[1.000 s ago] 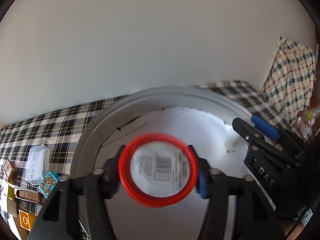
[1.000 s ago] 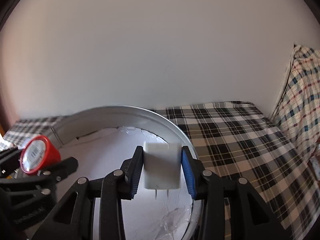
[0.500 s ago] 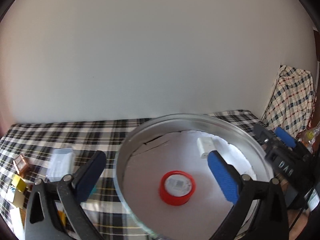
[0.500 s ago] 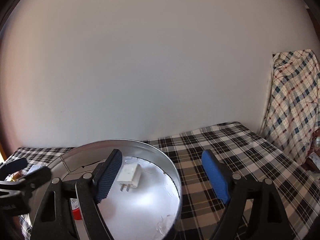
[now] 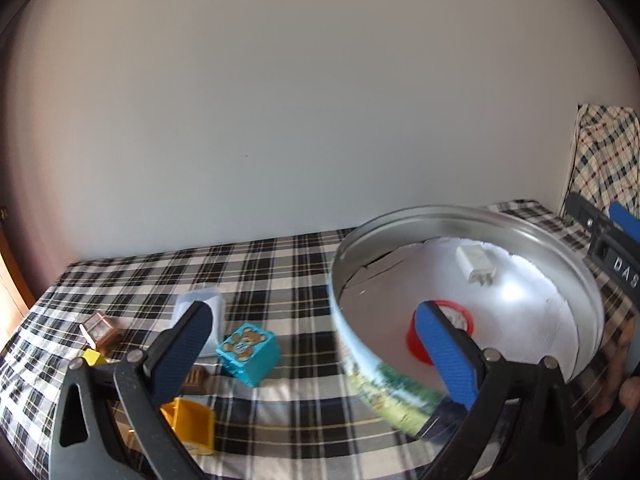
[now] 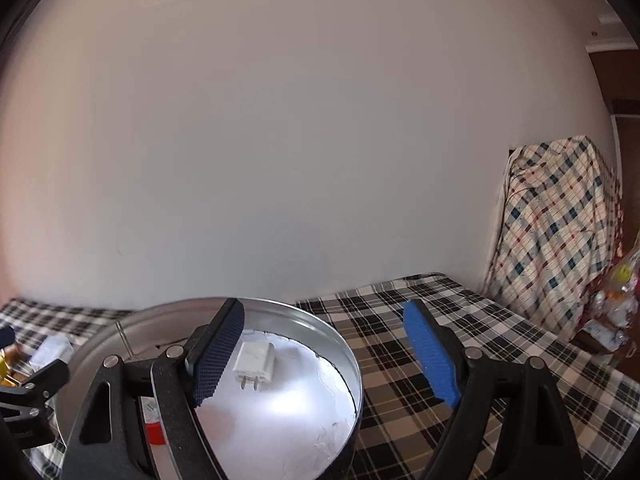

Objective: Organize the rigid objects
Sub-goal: 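Lower the white charger into the tin and open the right tool, then move both tools back from the tin toward the objects on the bed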

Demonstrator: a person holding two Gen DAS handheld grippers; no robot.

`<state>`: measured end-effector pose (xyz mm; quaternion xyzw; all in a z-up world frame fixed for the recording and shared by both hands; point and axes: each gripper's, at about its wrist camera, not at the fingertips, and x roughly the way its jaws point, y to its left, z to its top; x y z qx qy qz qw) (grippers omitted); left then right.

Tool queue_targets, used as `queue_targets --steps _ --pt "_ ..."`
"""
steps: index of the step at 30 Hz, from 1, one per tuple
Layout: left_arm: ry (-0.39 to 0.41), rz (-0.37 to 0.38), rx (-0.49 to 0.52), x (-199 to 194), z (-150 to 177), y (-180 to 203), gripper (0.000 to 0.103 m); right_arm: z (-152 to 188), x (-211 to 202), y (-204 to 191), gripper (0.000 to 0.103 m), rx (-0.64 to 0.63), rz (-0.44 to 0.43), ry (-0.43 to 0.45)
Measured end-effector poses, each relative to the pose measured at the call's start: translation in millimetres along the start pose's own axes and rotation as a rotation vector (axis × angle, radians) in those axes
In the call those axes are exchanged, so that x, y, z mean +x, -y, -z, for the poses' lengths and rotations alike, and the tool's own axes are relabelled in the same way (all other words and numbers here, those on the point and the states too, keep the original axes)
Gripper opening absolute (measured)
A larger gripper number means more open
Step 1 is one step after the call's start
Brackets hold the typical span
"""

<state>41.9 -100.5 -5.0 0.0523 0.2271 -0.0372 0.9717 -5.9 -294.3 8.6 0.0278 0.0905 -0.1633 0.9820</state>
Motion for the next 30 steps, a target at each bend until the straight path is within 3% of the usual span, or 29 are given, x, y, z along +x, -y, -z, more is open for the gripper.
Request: queue_targets --steps 9,30 --pt "-0.001 0.002 -0.006 -12.6 12.5 -18.0 0.103 7.0 -25.8 -3.5 0.084 0.105 -0.04 -0.009" --pt "-0.02 -0.021 -0.084 -32.7 30.7 -83.2 0.103 26.4 -64.2 -106.7 0.084 0.008 -0.286 -0.063"
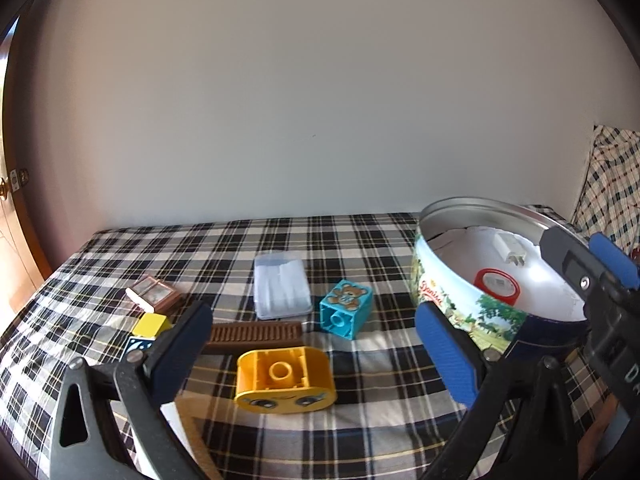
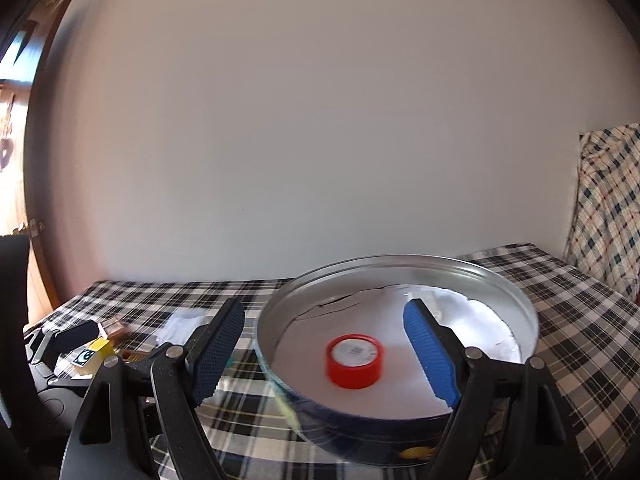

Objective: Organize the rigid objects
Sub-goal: 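Move both tools back from the tin toward the objects on the bed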

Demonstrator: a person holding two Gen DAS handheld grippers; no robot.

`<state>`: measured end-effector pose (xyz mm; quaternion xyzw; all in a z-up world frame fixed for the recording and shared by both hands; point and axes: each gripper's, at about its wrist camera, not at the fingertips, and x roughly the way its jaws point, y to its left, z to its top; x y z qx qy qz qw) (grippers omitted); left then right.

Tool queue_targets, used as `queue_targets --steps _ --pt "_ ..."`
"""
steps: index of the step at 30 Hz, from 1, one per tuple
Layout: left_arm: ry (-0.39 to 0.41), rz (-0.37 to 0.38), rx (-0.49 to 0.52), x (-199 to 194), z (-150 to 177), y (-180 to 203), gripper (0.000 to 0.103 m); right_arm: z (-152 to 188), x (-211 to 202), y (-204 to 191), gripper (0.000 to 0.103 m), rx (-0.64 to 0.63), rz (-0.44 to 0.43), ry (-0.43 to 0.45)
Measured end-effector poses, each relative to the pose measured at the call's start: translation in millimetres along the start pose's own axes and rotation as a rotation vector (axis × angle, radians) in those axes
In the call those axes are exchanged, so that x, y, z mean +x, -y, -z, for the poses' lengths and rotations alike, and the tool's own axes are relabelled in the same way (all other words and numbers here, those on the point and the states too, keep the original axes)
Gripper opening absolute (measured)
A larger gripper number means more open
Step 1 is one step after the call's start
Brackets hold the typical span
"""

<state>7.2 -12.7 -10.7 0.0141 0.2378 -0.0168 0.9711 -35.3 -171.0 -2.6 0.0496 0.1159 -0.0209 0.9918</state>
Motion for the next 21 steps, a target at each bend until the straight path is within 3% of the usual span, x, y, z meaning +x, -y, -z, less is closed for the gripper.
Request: queue_targets --steps 21 --pt "-0.033 -0.073 -0.061 -14.8 11.4 -41.7 0.103 6.9 0.1 -46.2 0.084 -0.1 -0.089 -0.031"
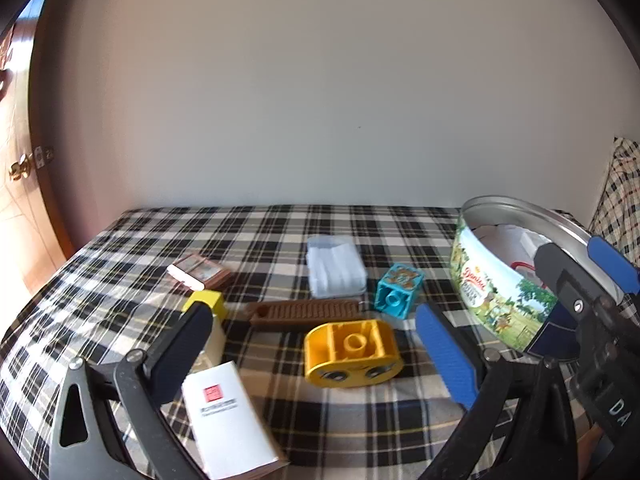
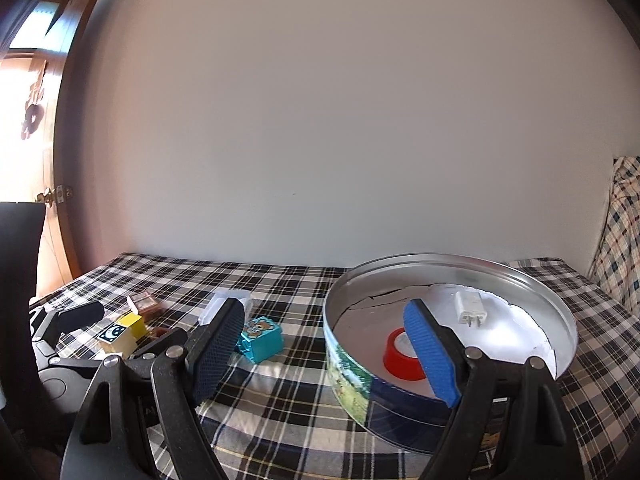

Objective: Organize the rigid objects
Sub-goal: 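Move both tools back from the tin toward the objects on the bed, then grasp white Oriental Club box with left tool while right tool grasps yellow brick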

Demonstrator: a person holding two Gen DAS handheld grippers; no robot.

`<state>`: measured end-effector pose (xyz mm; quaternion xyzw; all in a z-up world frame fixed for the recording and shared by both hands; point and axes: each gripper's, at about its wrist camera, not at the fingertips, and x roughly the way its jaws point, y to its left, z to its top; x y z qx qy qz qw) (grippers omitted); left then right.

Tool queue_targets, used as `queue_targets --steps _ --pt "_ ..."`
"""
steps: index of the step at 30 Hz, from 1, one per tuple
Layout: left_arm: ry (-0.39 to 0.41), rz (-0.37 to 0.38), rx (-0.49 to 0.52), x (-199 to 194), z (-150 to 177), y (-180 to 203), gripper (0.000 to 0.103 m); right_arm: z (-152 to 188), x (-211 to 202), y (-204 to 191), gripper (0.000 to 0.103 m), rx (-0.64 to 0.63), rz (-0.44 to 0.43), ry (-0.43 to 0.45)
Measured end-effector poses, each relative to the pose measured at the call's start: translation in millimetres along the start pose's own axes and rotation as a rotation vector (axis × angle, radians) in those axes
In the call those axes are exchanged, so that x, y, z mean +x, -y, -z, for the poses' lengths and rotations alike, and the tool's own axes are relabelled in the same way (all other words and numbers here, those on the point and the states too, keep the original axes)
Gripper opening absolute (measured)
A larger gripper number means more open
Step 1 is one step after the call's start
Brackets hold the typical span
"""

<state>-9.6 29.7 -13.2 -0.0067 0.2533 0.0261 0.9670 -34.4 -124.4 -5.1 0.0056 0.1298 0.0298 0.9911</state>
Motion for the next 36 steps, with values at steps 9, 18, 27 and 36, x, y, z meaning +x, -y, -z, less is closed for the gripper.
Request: queue_targets --steps 9,18,27,36 --pt "-0.075 -0.041 -0.096 -3.0 11.2 -36.8 0.103 0.2 1.0 -9.5 0.084 -0.016 -0.045 -0.016" --pt "-0.173 -0.07 -0.159 -0.2 25.2 -59.7 0.103 1.6 3.7 -18.0 0.084 -0.032 -0.087 -0.05" --pt "-0.349 0.008 -0.268 23.1 43.5 -89.0 0.102 3.9 15.8 -28.8 0.084 -0.062 -0.153 -0.131" --pt "-0.372 0.008 -0.154 18.9 46.0 -103.0 0.07 11.0 47.4 -38.0 0.084 -0.08 -0.249 -0.302"
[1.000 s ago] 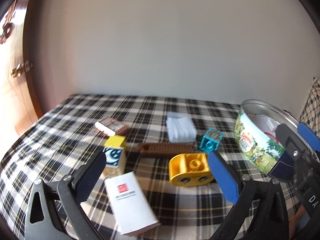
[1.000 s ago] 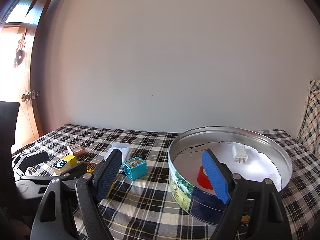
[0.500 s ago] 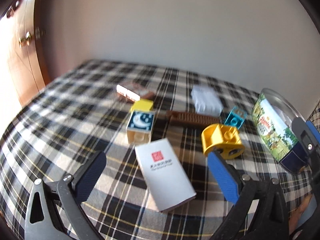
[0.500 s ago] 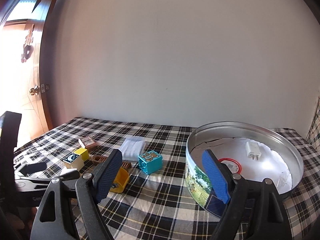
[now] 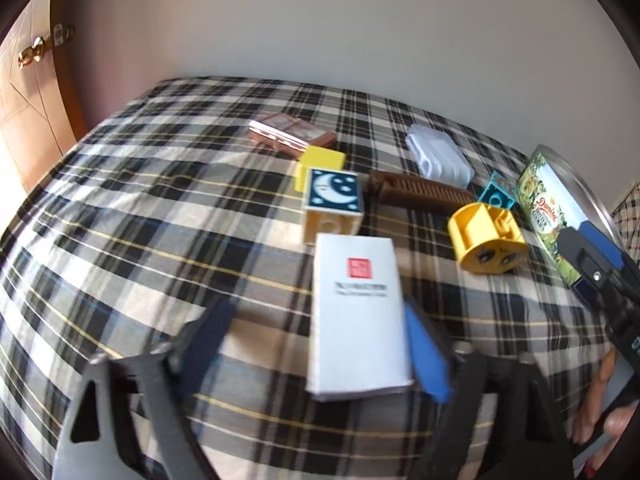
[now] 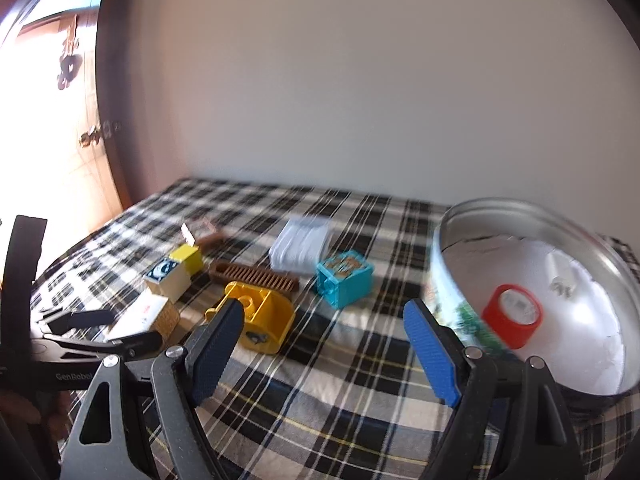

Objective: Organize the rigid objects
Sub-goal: 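Grasp white Oriental Club box with left tool while right tool grasps yellow brick, then carry white box with left tool while right tool carries yellow brick over tin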

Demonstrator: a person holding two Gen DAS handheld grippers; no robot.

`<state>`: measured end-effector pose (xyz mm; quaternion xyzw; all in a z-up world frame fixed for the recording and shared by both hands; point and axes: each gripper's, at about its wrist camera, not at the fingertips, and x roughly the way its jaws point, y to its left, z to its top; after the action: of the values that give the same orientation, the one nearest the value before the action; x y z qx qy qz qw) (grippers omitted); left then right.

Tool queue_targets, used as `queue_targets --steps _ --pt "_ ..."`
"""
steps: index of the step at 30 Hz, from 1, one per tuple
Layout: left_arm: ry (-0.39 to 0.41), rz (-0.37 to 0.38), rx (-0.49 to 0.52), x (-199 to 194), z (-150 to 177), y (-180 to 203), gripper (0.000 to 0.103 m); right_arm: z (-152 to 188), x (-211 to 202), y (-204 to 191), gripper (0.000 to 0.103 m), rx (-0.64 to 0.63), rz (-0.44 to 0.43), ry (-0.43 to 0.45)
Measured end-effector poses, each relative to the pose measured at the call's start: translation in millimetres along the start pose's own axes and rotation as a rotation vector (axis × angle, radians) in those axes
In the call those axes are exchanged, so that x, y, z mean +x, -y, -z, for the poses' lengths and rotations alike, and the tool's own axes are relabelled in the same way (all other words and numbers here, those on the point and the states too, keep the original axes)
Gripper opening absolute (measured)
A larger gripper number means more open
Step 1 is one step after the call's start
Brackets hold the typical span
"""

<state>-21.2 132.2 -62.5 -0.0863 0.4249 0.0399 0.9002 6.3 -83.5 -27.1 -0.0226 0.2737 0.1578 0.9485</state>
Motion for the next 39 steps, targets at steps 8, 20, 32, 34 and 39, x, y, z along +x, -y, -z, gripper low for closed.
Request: queue_targets --steps 8,20,32,34,39 --pt "-0.003 -0.054 0.059 3.0 -4.1 -9.9 0.052 -6.0 37.8 -32.9 0.084 -0.19 -0.099 -0.116" --pt "-0.019 -0.059 0.092 6.9 -4.6 -4.6 0.074 -6.7 83.6 -56.0 0.07 -0.327 -0.183 -0.278" --pt "0.007 -0.014 0.047 1.0 -4.9 -13.8 0.04 0.6 51.4 -51.4 0.069 -0.238 -0.282 -0.229" --pt "0.011 -0.008 0.033 0.7 -4.8 -15.1 0.04 -1.5 46.6 -46.3 0.069 -0.197 -0.295 -0.215" --pt "0.091 -0.02 0.01 -14.8 -3.1 -16.3 0.04 -8.7 30.9 -31.4 0.069 -0.097 -0.307 -0.138"
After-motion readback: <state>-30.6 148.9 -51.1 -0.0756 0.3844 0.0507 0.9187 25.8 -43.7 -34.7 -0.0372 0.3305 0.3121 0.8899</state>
